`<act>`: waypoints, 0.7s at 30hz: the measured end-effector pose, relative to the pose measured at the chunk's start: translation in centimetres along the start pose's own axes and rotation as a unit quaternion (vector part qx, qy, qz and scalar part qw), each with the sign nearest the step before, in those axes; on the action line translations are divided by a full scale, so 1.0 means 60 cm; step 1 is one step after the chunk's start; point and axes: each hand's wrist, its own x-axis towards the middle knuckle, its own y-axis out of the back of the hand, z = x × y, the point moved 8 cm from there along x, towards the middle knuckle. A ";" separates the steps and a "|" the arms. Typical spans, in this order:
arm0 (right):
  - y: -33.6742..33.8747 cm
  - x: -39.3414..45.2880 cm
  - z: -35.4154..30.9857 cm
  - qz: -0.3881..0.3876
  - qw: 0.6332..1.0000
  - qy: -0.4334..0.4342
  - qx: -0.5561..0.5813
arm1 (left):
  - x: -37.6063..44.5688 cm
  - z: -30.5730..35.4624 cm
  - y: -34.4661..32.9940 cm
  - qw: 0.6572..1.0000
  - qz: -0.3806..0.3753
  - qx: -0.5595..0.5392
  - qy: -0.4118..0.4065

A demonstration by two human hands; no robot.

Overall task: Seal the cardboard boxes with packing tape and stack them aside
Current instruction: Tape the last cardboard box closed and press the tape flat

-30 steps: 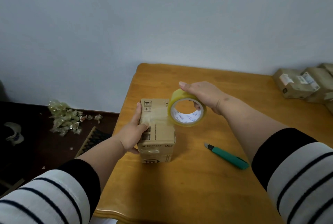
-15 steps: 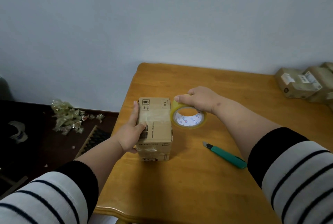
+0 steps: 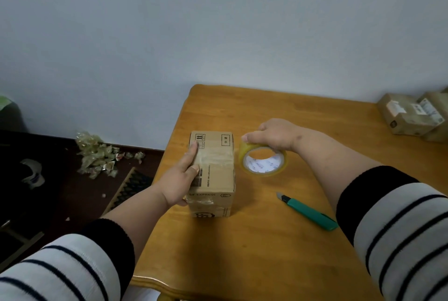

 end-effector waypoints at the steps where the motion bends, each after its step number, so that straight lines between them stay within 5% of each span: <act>1: -0.001 0.001 0.007 -0.002 1.000 -0.006 -0.011 | 0.000 -0.001 0.001 1.000 -0.002 -0.001 0.001; 13: -0.066 0.015 0.017 -0.038 0.999 -0.020 -0.010 | 0.011 -0.007 0.004 0.998 -0.040 -0.042 0.010; 19: -0.075 0.021 0.010 -0.046 0.999 -0.017 -0.012 | 0.049 0.032 0.029 0.986 0.156 0.061 -0.010; 21: -0.077 0.022 0.012 -0.053 0.998 -0.016 -0.008 | 0.056 0.025 0.024 0.984 0.170 0.046 -0.009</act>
